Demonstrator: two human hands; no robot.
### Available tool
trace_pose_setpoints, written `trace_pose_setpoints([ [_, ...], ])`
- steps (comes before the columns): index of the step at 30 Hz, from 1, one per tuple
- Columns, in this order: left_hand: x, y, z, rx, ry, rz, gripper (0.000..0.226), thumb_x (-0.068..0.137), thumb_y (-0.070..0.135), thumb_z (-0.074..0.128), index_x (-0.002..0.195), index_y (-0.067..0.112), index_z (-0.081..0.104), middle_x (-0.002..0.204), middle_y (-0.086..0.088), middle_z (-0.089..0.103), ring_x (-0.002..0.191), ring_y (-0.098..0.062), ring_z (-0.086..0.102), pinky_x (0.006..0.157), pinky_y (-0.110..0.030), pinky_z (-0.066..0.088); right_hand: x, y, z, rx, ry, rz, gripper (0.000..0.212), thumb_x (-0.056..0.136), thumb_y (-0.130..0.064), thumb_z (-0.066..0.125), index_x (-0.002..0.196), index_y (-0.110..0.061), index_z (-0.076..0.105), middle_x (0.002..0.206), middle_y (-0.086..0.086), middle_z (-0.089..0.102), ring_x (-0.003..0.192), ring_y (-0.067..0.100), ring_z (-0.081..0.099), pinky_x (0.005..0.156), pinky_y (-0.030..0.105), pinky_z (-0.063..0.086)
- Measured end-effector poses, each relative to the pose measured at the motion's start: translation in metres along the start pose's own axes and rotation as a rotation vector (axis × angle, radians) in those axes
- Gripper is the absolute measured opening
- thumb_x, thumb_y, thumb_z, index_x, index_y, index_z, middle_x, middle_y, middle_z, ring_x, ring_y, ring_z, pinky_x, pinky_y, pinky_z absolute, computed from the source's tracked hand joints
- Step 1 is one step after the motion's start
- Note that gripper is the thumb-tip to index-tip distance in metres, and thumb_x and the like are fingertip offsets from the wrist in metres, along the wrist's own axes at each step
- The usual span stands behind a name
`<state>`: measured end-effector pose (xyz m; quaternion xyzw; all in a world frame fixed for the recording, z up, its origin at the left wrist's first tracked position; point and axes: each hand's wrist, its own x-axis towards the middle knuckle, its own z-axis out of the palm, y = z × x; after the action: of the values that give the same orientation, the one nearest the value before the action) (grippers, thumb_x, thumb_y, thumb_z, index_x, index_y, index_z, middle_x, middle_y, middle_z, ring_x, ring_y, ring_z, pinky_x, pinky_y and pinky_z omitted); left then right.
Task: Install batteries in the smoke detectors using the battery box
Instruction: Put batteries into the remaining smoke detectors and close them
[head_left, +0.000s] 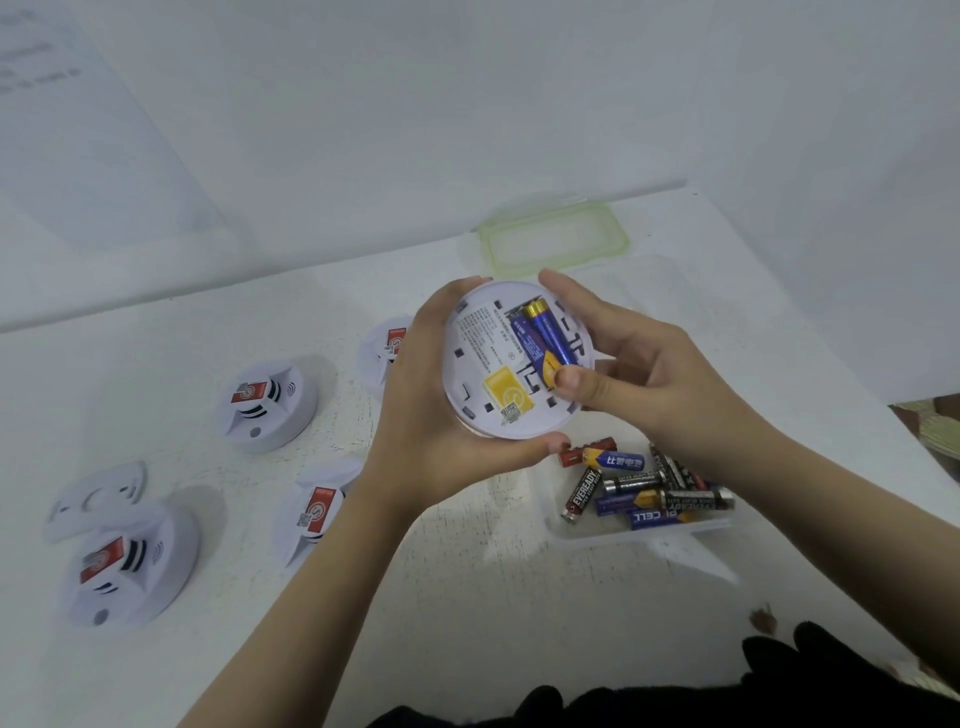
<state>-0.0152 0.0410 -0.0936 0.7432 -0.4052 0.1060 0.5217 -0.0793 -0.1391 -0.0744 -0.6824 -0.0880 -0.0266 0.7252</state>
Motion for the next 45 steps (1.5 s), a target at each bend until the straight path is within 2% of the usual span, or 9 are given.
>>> trace_pose_setpoints([
  [6, -0.002, 0.001, 0.003, 0.011, 0.016, -0.042, 0.097, 0.053, 0.047, 0.084, 0.134, 0.027, 0.034, 0.133, 0.010, 0.047, 0.124, -0.022, 0.050, 0.101, -0.046, 0.047, 0.001, -0.002, 0.001, 0.059, 0.063, 0.051, 0.062, 0.078, 0.005, 0.066, 0.130, -0.027, 0.054, 0.107, -0.003, 0.071, 0.089, 0.011, 0.068, 0.068, 0.028, 0.057],
  [11, -0.002, 0.003, 0.006, 0.002, 0.014, -0.057, 0.092, 0.054, 0.042, 0.084, 0.131, 0.032, 0.035, 0.127, 0.032, 0.046, 0.121, -0.008, 0.051, 0.099, -0.029, 0.046, 0.000, -0.005, 0.003, 0.048, 0.097, 0.053, 0.060, 0.079, 0.009, 0.063, 0.122, -0.032, 0.059, 0.099, -0.002, 0.073, 0.084, 0.014, 0.068, 0.077, 0.041, 0.057],
  [15, -0.001, 0.003, 0.008, -0.043, 0.030, -0.071, 0.087, 0.054, 0.038, 0.085, 0.128, 0.031, 0.040, 0.128, 0.015, 0.050, 0.121, -0.016, 0.052, 0.098, -0.037, 0.049, -0.003, -0.004, 0.003, -0.128, 0.079, -0.051, 0.057, 0.082, -0.001, 0.064, 0.130, -0.029, 0.052, 0.106, -0.004, 0.070, 0.082, 0.023, 0.068, 0.070, 0.038, 0.059],
  [22, -0.003, -0.002, 0.009, -0.117, 0.005, -0.081, 0.088, 0.061, 0.056, 0.083, 0.133, 0.033, 0.038, 0.131, -0.003, 0.051, 0.123, -0.035, 0.050, 0.094, -0.061, 0.046, -0.006, -0.001, -0.004, -0.528, 0.013, -0.249, 0.038, 0.093, -0.018, 0.053, 0.127, -0.032, 0.045, 0.107, -0.015, 0.064, 0.084, 0.007, 0.068, 0.064, 0.015, 0.054],
  [26, -0.006, -0.002, 0.010, -0.074, -0.013, -0.114, 0.096, 0.058, 0.051, 0.085, 0.134, 0.018, 0.038, 0.132, -0.004, 0.052, 0.124, -0.033, 0.051, 0.096, -0.059, 0.045, -0.003, 0.002, -0.007, -0.558, 0.060, -0.297, 0.030, 0.091, -0.014, 0.055, 0.119, -0.023, 0.051, 0.100, -0.013, 0.066, 0.083, 0.001, 0.068, 0.063, 0.017, 0.056],
  [31, -0.006, 0.000, 0.012, -0.003, 0.009, -0.107, 0.092, 0.054, 0.046, 0.085, 0.131, 0.032, 0.037, 0.129, 0.016, 0.050, 0.122, -0.023, 0.052, 0.098, -0.051, 0.047, -0.001, -0.001, -0.007, -0.518, 0.053, -0.297, 0.028, 0.090, -0.011, 0.057, 0.111, -0.027, 0.049, 0.097, -0.006, 0.070, 0.076, 0.006, 0.070, 0.055, 0.021, 0.056],
  [35, -0.010, -0.004, 0.014, -0.023, 0.004, -0.148, 0.097, 0.053, 0.041, 0.088, 0.133, 0.023, 0.037, 0.130, -0.002, 0.052, 0.122, -0.028, 0.053, 0.096, -0.053, 0.048, -0.001, 0.002, -0.006, -0.507, 0.046, -0.312, 0.030, 0.092, -0.011, 0.056, 0.105, -0.035, 0.045, 0.097, -0.011, 0.068, 0.071, 0.003, 0.068, 0.052, 0.015, 0.051],
  [39, -0.010, -0.004, 0.015, 0.054, -0.043, -0.204, 0.102, 0.051, 0.043, 0.090, 0.135, 0.020, 0.038, 0.135, 0.003, 0.051, 0.127, -0.022, 0.050, 0.102, -0.042, 0.046, -0.002, 0.010, -0.005, -0.599, 0.137, -0.408, 0.023, 0.090, -0.019, 0.056, 0.111, -0.026, 0.050, 0.131, -0.007, 0.055, 0.115, 0.007, 0.058, 0.087, 0.031, 0.053],
  [45, -0.006, -0.003, 0.014, 0.054, -0.080, -0.166, 0.102, 0.053, 0.039, 0.090, 0.135, 0.002, 0.040, 0.131, -0.004, 0.054, 0.122, -0.024, 0.053, 0.099, -0.042, 0.046, -0.001, 0.006, -0.007, -0.726, 0.359, -0.597, 0.016, 0.083, -0.013, 0.066, 0.099, -0.013, 0.066, 0.098, -0.016, 0.061, 0.091, 0.018, 0.061, 0.082, 0.031, 0.048],
])
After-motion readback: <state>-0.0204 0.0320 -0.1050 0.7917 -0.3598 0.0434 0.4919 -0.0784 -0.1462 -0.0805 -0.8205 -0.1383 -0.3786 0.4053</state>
